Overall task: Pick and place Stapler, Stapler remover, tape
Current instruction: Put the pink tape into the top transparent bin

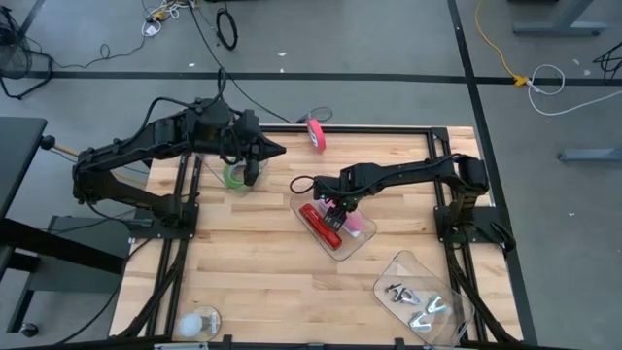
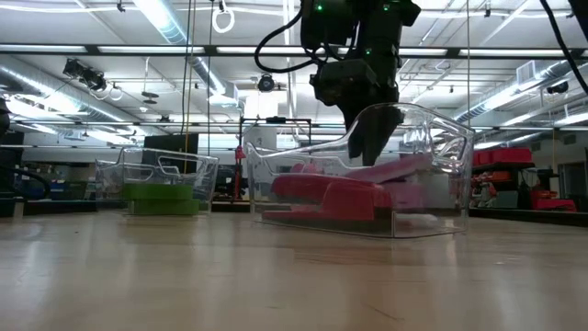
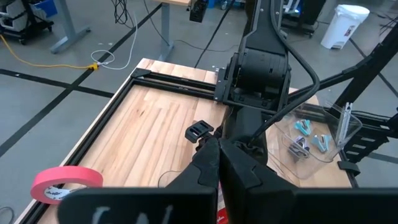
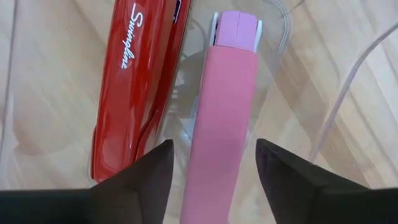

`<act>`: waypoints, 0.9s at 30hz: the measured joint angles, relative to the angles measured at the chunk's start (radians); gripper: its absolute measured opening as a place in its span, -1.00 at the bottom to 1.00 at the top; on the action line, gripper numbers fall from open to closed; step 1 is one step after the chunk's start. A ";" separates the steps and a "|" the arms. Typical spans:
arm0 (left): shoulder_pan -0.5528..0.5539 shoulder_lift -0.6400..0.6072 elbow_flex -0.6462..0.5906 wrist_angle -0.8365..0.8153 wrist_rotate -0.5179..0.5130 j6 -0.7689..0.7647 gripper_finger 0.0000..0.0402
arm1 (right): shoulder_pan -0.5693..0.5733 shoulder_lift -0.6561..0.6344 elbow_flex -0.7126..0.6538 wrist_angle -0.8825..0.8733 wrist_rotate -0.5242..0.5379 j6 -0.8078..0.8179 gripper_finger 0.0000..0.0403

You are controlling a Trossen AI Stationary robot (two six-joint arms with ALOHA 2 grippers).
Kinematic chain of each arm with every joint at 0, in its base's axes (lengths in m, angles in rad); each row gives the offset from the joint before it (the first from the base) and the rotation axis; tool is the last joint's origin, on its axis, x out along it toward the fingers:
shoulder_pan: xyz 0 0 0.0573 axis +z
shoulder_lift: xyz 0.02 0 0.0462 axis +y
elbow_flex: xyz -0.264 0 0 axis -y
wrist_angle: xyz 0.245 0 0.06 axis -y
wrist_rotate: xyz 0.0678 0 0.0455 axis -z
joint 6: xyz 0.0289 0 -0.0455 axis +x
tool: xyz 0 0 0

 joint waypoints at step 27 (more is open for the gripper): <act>0.000 0.000 0.000 0.000 -0.004 -0.032 -0.93 | -0.085 -0.224 0.000 0.027 0.052 -0.105 0.12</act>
